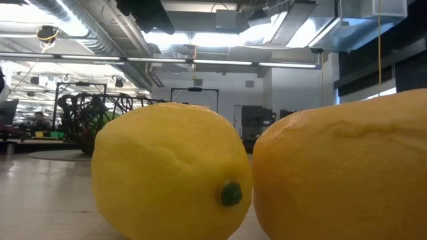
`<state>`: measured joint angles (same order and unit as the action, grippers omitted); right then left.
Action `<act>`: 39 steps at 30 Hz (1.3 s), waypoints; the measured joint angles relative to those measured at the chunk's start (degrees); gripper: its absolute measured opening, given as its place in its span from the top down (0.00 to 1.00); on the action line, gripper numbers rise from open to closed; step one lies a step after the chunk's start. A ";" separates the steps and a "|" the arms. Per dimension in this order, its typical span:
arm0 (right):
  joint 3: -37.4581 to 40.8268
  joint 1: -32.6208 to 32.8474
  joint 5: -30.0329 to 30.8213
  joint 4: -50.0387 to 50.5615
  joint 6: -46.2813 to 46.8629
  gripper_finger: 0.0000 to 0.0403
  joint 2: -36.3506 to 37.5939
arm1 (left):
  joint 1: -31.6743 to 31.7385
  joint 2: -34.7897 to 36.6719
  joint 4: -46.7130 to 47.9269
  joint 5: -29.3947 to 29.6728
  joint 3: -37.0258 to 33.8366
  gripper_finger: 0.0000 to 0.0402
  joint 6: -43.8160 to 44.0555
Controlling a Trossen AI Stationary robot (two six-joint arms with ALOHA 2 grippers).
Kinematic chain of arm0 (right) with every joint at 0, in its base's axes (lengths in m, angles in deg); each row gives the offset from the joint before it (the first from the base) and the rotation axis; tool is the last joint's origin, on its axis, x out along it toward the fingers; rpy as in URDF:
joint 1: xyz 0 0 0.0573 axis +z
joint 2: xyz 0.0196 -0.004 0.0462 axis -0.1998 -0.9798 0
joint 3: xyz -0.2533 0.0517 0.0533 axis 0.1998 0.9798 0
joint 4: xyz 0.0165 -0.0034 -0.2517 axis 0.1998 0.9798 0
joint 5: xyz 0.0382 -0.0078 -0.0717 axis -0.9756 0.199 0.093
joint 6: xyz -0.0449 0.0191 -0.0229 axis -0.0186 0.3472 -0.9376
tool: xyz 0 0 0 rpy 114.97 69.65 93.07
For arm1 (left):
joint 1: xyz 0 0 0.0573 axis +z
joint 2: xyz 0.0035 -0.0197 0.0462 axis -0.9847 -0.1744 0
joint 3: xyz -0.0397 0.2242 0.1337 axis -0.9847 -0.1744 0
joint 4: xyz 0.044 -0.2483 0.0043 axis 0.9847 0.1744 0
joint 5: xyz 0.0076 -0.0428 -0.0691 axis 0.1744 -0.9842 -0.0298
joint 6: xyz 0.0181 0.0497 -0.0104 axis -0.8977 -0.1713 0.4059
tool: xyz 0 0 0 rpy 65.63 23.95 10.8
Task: Build produce basket
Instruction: Put the bottom green cucumber into the black wire basket
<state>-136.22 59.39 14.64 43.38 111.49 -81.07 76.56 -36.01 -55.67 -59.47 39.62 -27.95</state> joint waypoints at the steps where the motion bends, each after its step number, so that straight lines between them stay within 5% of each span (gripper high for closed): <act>1: -0.04 -0.53 0.81 -0.03 -0.16 0.71 0.80 | 0.00 0.00 0.07 0.00 0.00 0.77 0.02; 10: -0.20 -6.49 7.47 1.21 -4.36 0.71 7.84 | 0.00 0.02 0.39 0.39 -0.02 0.77 3.07; 16: -6.15 -12.52 13.49 10.41 -11.10 0.71 10.70 | 0.00 0.53 1.44 5.97 -0.02 0.77 8.03; 27: -26.53 -29.82 27.58 26.90 -41.09 0.71 10.94 | 2.76 5.99 3.72 8.82 -0.04 0.77 12.96; 33: -33.67 -40.34 34.20 18.09 -63.57 0.71 10.94 | 4.72 10.79 8.39 9.58 -0.07 0.77 15.12; 39: -34.75 -50.23 30.70 -6.38 -83.40 0.71 9.63 | 5.71 14.24 10.65 12.72 -0.07 0.77 14.96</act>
<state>-170.97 9.15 45.33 37.00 28.09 -71.44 82.27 -21.77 -45.02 -46.75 39.55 -12.99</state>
